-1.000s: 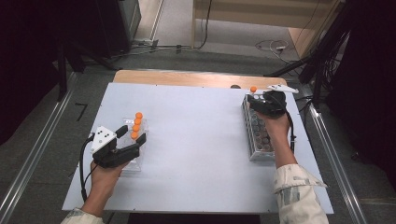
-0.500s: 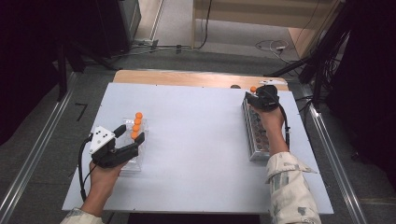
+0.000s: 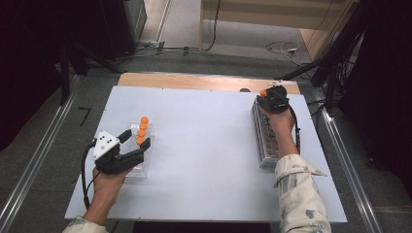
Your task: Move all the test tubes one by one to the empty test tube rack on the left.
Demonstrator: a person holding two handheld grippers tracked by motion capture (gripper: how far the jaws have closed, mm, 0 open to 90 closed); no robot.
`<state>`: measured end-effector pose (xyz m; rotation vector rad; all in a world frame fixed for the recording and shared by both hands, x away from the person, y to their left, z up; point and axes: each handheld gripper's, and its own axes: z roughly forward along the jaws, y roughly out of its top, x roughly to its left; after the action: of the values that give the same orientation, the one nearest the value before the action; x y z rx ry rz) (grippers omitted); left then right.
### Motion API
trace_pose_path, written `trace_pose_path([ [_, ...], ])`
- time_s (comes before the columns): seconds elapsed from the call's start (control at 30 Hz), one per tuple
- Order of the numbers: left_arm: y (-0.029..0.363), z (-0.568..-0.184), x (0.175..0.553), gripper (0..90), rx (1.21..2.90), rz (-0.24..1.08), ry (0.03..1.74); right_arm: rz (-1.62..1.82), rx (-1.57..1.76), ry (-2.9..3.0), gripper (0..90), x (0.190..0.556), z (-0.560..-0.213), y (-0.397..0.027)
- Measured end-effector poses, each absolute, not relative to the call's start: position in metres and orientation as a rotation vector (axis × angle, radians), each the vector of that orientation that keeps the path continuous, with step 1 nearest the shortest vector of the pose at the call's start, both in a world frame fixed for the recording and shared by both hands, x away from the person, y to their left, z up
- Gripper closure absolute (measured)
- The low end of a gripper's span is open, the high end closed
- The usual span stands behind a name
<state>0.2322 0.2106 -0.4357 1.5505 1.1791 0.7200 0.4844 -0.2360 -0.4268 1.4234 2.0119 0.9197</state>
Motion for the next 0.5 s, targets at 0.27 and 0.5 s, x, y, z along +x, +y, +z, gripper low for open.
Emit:
trace_pose_path([
  [0.27,0.211,-0.435,0.232,28.3,1.551,0.72,1.178,0.922,1.402,1.966,71.5,0.481,-0.423,-0.235],
  [0.5,0.211,-0.435,0.232,28.3,1.552,0.718,1.178,0.935,1.362,1.937,71.5,0.475,-0.414,-0.233],
])
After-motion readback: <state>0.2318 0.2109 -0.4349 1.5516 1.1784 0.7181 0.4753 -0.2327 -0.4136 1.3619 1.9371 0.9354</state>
